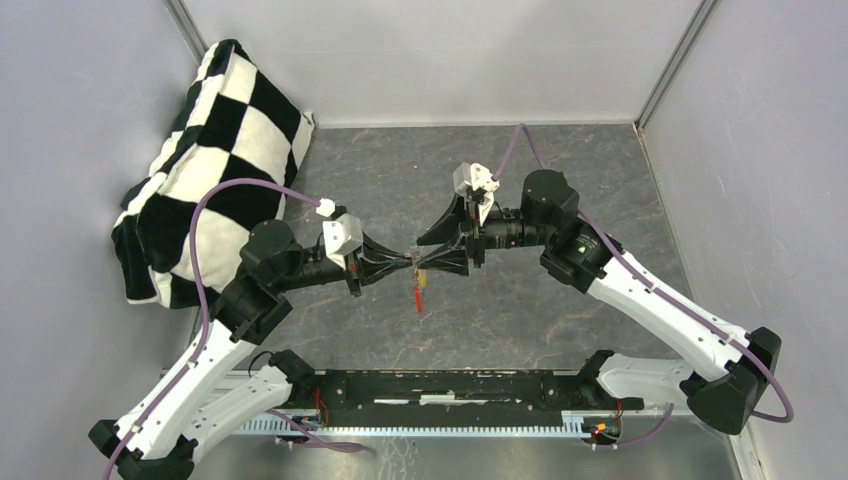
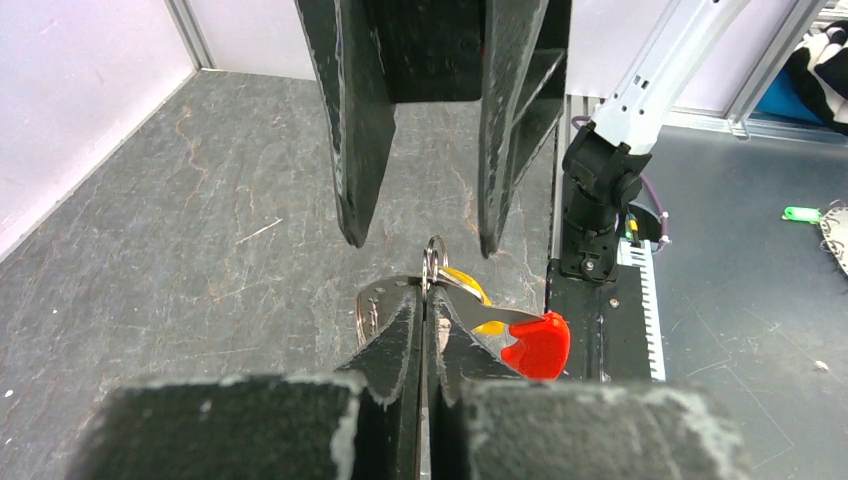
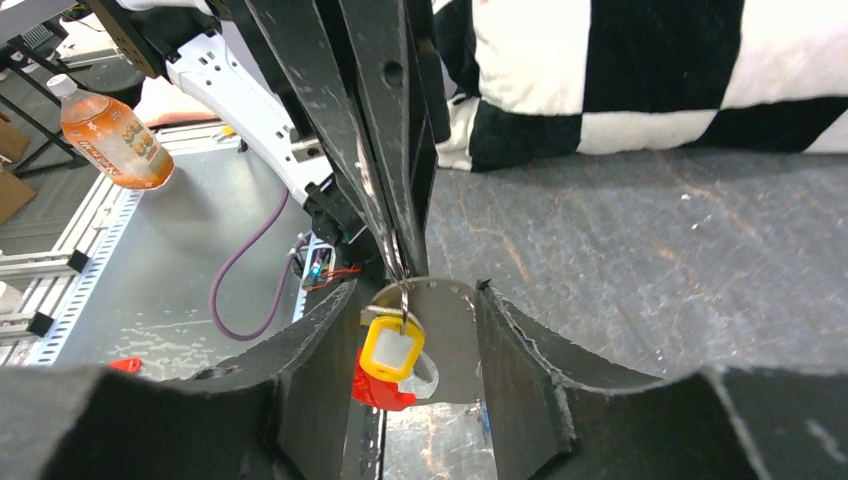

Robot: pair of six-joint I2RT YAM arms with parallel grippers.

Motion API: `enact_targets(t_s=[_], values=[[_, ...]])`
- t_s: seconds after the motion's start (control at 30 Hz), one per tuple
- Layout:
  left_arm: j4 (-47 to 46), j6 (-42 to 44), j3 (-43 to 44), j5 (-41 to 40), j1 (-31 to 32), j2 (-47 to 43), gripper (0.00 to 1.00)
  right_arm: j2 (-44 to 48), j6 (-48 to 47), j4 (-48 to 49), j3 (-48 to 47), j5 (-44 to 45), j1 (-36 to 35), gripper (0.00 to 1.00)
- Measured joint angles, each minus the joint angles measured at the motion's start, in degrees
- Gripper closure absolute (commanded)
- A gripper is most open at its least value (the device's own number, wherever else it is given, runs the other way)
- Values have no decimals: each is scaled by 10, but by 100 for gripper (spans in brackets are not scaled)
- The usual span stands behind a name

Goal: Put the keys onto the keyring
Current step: Insert the key onto the keyring.

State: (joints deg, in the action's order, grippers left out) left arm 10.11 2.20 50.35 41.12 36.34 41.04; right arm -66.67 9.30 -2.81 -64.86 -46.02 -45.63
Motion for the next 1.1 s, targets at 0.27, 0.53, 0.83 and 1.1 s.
enact_targets(t_s=[0.27,0.53,0.83,1.1], values=[[0,0,0,1,0,0,98,1,-17,2,-18,-10,0,50],[0,0,0,13,0,0,98,-21,-5,35,-18,-35,0,60],[1,0,0,16,0,0,98,-29,7,57,-18,-54,0,73],[2,0,0,15,0,-1,98,-30,-16,34,-18,-55,0,99]])
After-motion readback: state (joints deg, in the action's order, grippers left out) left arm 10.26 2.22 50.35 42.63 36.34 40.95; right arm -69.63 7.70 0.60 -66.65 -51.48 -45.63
